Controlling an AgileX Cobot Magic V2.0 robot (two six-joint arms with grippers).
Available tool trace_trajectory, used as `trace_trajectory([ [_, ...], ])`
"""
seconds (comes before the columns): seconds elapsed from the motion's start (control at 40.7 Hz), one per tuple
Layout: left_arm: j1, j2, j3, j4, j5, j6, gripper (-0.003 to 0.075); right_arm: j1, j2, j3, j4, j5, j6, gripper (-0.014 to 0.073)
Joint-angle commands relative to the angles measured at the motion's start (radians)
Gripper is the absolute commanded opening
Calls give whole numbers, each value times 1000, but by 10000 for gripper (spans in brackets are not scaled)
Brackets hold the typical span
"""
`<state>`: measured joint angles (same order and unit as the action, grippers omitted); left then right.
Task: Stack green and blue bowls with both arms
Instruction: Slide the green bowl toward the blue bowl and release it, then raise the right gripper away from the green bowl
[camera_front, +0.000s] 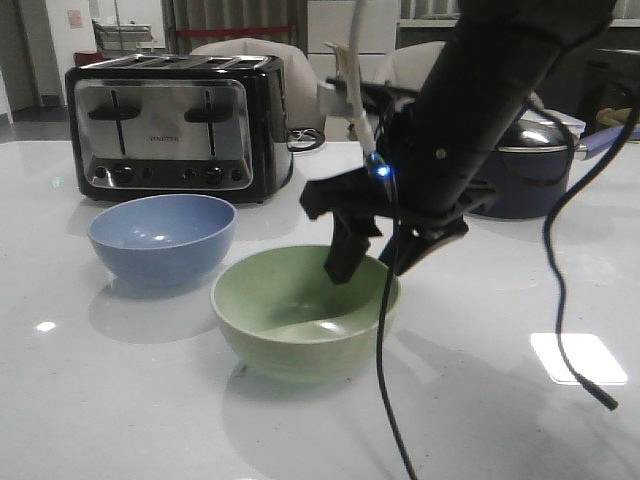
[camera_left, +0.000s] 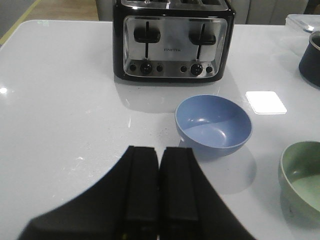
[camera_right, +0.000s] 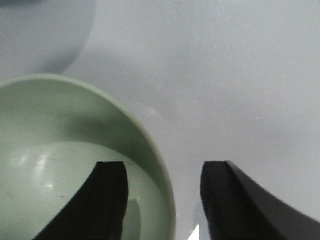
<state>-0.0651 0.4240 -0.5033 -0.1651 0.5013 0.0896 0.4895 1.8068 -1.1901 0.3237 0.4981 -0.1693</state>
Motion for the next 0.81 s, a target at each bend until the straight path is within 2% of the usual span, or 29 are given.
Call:
trace_trajectory([
  [0.0,1,14,-29,-13,-82,-5,101,-1,-156,-17,-4,-29,-13,463],
  [0.246,1,14,-29,-13,-82,-5,101,-3,-422,123,-137,-6,-13,463],
  [0.566,1,14,-29,-13,-88,-5,101,-3,-714,407,-206,51,-13,463],
  [0.787,1,21,-29,-13,-88,-5,106,-3,-858,533,-222,73,4,463],
])
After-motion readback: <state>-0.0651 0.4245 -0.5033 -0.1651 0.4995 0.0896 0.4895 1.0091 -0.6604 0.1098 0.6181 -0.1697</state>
